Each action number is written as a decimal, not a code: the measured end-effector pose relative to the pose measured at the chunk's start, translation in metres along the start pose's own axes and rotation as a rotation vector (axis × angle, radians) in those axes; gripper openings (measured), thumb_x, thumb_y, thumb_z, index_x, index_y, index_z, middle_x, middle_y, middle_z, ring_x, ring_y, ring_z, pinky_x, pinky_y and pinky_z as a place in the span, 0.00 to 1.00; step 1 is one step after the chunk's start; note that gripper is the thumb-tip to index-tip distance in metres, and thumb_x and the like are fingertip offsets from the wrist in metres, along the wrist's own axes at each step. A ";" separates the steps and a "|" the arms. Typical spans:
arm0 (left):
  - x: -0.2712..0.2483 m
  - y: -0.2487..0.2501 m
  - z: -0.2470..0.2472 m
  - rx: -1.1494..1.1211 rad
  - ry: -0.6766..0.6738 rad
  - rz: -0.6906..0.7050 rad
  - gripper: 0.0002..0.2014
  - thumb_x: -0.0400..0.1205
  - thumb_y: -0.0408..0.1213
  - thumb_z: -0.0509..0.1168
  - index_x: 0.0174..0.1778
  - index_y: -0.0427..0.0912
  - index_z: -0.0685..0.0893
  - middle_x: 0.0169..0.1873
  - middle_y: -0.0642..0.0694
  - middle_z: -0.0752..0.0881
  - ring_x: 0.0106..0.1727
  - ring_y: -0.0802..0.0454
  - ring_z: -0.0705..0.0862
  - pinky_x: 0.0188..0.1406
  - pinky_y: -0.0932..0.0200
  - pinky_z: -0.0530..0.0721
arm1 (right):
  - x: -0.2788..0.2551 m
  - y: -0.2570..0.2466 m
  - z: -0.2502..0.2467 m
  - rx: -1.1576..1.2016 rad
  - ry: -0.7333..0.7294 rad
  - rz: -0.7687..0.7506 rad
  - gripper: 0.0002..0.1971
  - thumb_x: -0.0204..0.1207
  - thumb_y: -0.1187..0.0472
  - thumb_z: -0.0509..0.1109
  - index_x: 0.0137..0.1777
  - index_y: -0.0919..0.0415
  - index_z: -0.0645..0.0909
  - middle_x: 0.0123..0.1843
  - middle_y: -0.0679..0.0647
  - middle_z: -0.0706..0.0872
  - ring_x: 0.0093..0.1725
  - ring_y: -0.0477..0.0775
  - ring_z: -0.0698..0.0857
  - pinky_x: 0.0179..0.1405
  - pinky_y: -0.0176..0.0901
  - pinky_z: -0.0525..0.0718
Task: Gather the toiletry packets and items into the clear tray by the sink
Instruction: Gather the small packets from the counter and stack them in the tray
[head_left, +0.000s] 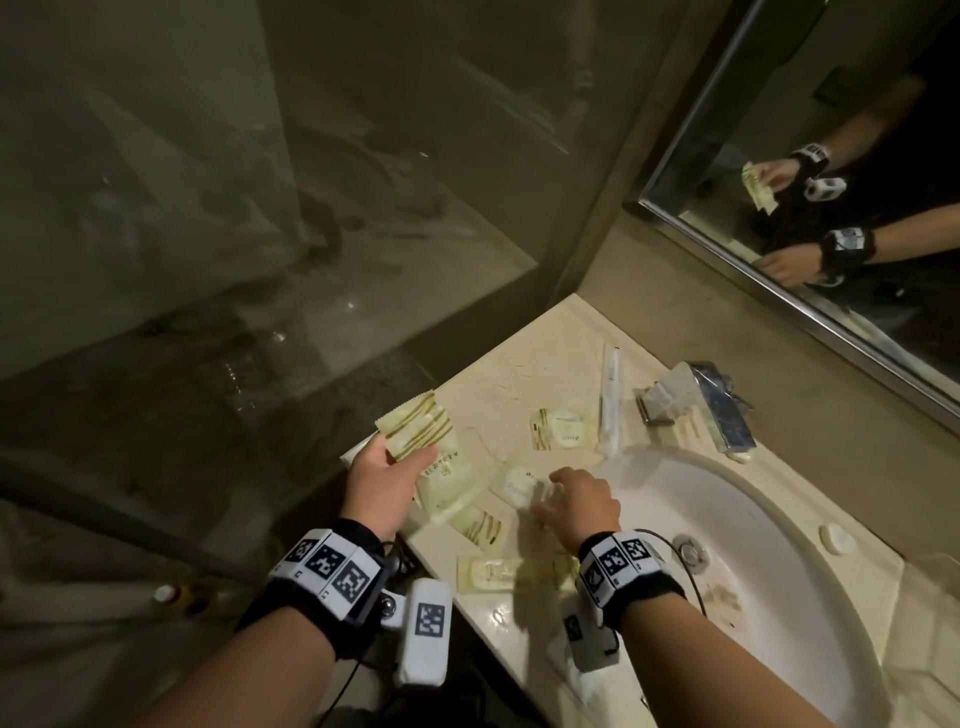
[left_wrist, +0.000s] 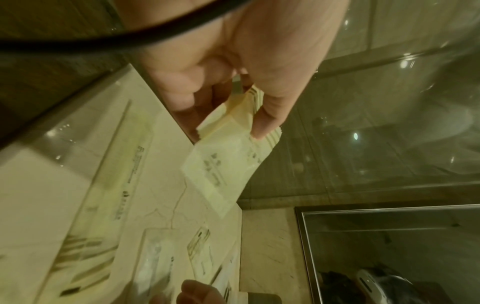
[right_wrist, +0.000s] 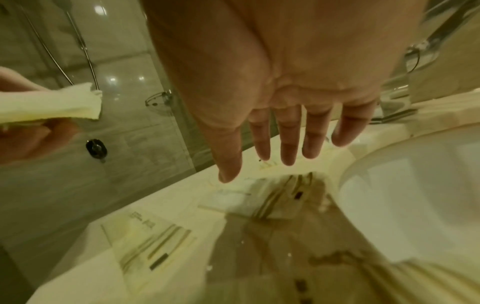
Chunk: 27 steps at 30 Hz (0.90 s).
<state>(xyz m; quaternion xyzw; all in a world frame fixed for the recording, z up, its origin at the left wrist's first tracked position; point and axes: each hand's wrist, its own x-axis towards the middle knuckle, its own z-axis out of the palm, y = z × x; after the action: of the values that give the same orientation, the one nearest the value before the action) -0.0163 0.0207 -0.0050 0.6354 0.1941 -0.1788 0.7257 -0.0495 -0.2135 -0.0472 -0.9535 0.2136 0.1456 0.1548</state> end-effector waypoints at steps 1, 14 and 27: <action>0.000 -0.002 -0.002 -0.011 0.005 -0.013 0.10 0.74 0.34 0.75 0.49 0.49 0.88 0.47 0.49 0.93 0.53 0.48 0.91 0.61 0.38 0.85 | 0.002 -0.002 0.003 -0.037 0.002 0.002 0.26 0.74 0.44 0.72 0.69 0.51 0.75 0.66 0.51 0.81 0.65 0.57 0.77 0.64 0.54 0.76; -0.008 -0.006 -0.007 -0.045 0.029 -0.037 0.09 0.74 0.30 0.74 0.47 0.46 0.88 0.46 0.47 0.93 0.52 0.45 0.91 0.61 0.37 0.85 | 0.013 -0.014 0.007 0.038 -0.044 0.032 0.08 0.73 0.62 0.67 0.51 0.55 0.76 0.50 0.53 0.82 0.49 0.57 0.79 0.52 0.49 0.74; -0.010 -0.007 0.040 -0.077 -0.122 -0.139 0.15 0.72 0.32 0.71 0.55 0.42 0.84 0.48 0.37 0.92 0.50 0.36 0.91 0.54 0.34 0.87 | -0.061 -0.042 -0.024 0.366 0.641 -0.567 0.16 0.61 0.73 0.71 0.45 0.54 0.80 0.49 0.52 0.82 0.53 0.53 0.77 0.53 0.45 0.70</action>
<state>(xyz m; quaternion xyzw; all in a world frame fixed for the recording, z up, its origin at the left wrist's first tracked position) -0.0261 -0.0199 -0.0008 0.5800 0.1997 -0.2596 0.7459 -0.0787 -0.1633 0.0053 -0.9282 0.0039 -0.2445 0.2806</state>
